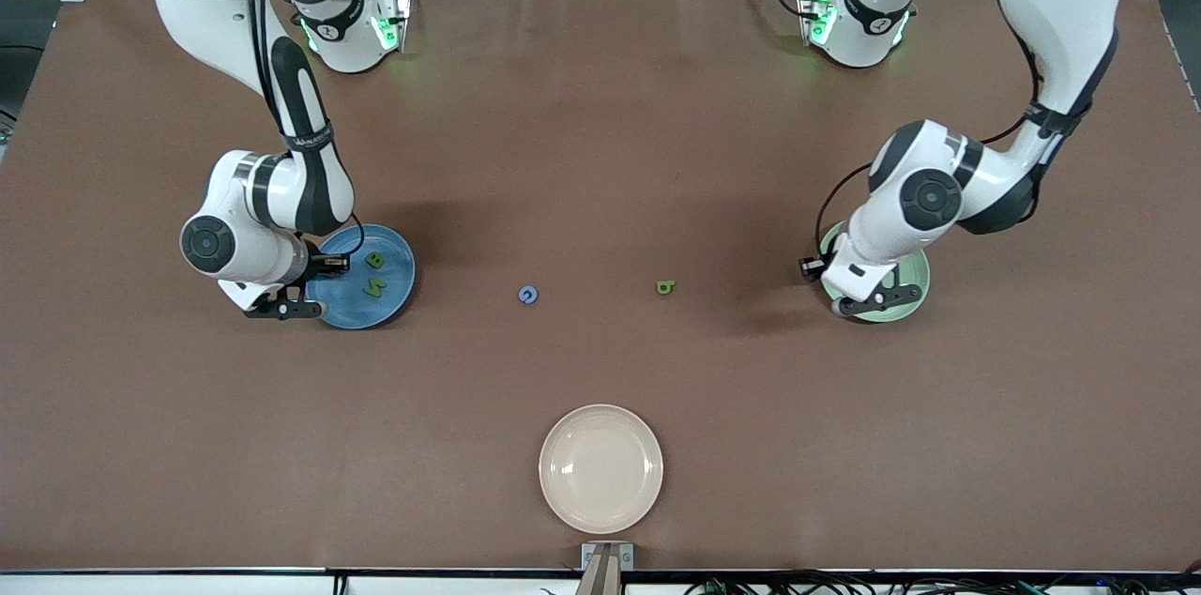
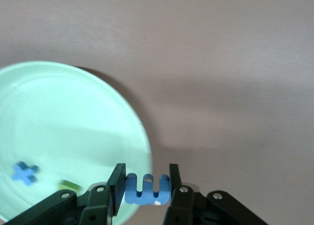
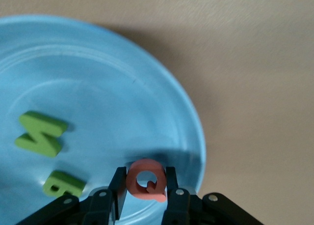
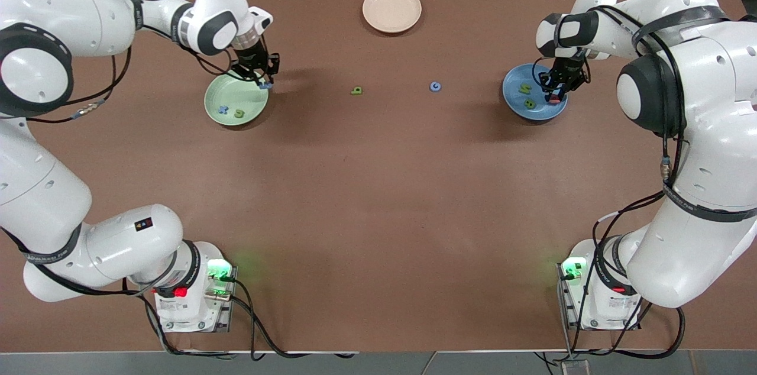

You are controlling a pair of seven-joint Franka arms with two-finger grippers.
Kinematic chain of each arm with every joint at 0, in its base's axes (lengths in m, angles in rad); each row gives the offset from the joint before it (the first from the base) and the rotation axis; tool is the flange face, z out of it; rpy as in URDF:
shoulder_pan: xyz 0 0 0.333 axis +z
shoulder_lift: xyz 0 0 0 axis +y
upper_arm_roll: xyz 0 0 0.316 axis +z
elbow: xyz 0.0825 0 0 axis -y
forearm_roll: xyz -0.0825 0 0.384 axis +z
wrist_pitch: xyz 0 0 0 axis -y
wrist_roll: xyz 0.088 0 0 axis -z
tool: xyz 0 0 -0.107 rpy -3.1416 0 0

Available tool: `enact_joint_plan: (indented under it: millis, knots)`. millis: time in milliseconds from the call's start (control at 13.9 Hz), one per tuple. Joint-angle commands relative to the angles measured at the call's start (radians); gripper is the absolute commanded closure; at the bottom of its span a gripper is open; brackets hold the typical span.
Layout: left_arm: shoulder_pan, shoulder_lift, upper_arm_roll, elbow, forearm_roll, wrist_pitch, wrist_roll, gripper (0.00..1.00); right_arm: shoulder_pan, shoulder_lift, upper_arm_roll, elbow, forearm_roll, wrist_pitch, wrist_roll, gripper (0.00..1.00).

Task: Sort uppercase to blue plate, lowercase to green plate
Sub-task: 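Place the Q on the blue plate while the left gripper places the m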

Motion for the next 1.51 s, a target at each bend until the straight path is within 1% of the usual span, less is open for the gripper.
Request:
enact_joint_plan:
  millis: [0,72,143,215,359,502,646,717,861,1004,1076,1148,1219,1291,1435]
  knots:
    - [0.069,-0.019,-0.019,-0.031,0.056,-0.001,0.088,0.81,0.03,-0.043,-0.001,-0.024,0.05,-0.038,0.005,0.87]
    - [0.089,-0.011,-0.019,-0.031,0.083,0.0,0.096,0.81,0.03,-0.043,-0.001,-0.022,0.05,-0.037,0.005,0.75]
    - [0.096,0.006,-0.019,-0.03,0.109,0.006,0.096,0.81,0.03,-0.043,-0.001,-0.021,0.05,-0.037,0.003,0.32]
    - [0.118,0.025,-0.019,-0.028,0.148,0.012,0.096,0.81,0.03,-0.043,-0.003,-0.014,0.05,-0.041,0.001,0.0]
    - [0.147,0.061,-0.019,-0.028,0.208,0.045,0.096,0.81,0.03,-0.059,-0.006,0.005,0.047,-0.064,-0.008,0.0]
    - [0.152,0.088,-0.018,-0.027,0.23,0.065,0.093,0.81,0.03,-0.072,-0.009,0.077,0.047,-0.174,0.014,0.0]
    - [0.153,0.105,-0.016,-0.024,0.253,0.068,0.09,0.8,0.043,-0.082,-0.002,0.155,0.044,-0.248,0.154,0.0]
    - [0.153,0.113,-0.015,-0.022,0.264,0.08,0.088,0.8,0.088,-0.076,-0.001,0.188,0.046,-0.253,0.246,0.0]
    - [0.153,0.118,-0.015,-0.022,0.265,0.083,0.086,0.79,0.177,-0.053,0.0,0.252,0.053,-0.239,0.438,0.0]
    - [0.152,0.118,-0.015,-0.024,0.265,0.083,0.085,0.75,0.235,-0.007,0.005,0.309,0.07,-0.204,0.571,0.0]
    - [0.152,0.116,-0.015,-0.022,0.265,0.083,0.089,0.59,0.257,0.007,0.015,0.311,0.101,-0.164,0.64,0.0]
    - [0.152,0.112,-0.015,-0.024,0.265,0.083,0.091,0.28,0.277,0.024,0.021,0.311,0.119,-0.114,0.705,0.0]
    - [0.152,0.104,-0.016,-0.025,0.265,0.083,0.091,0.11,0.293,0.047,0.026,0.311,0.119,-0.08,0.747,0.0]
    - [0.152,0.093,-0.018,-0.025,0.265,0.082,0.09,0.07,0.316,0.072,0.028,0.309,0.121,-0.045,0.796,0.0]
    - [0.152,0.081,-0.031,-0.025,0.265,0.074,0.085,0.01,0.379,0.121,0.029,0.308,0.121,0.04,0.953,0.0]
